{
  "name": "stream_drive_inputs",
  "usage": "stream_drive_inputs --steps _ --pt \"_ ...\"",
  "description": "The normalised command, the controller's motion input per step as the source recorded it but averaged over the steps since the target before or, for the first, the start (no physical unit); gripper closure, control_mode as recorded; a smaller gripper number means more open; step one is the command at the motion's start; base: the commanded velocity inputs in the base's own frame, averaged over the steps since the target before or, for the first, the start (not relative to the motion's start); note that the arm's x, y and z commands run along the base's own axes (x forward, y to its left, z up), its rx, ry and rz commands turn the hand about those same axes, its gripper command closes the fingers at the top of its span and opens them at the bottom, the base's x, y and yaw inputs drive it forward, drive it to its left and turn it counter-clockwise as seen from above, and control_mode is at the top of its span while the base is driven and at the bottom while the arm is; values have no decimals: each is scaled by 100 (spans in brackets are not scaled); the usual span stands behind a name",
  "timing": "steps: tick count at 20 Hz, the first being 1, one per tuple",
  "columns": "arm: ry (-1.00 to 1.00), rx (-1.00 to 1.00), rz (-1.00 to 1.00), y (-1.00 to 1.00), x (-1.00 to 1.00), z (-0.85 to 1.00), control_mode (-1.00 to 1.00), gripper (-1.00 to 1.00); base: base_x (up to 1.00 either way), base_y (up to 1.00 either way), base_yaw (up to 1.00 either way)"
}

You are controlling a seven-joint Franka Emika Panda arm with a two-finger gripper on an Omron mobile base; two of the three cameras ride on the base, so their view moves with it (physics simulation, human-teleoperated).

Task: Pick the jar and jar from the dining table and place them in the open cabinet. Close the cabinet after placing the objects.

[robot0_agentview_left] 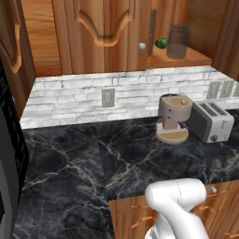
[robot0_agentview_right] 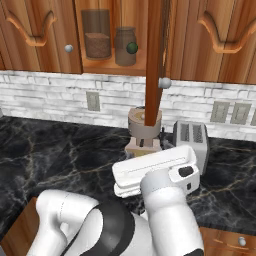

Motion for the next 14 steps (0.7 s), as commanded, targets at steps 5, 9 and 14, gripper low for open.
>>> stream_drive_inputs --steps 5,9,14 --pt "-20 0 17 -25 26 47 -100 -100 0 0 0" --pt "-10 0 16 -24 11 44 -100 -100 0 0 0" --pt "-2 1 2 -18 3 1 -100 -100 0 0 0"
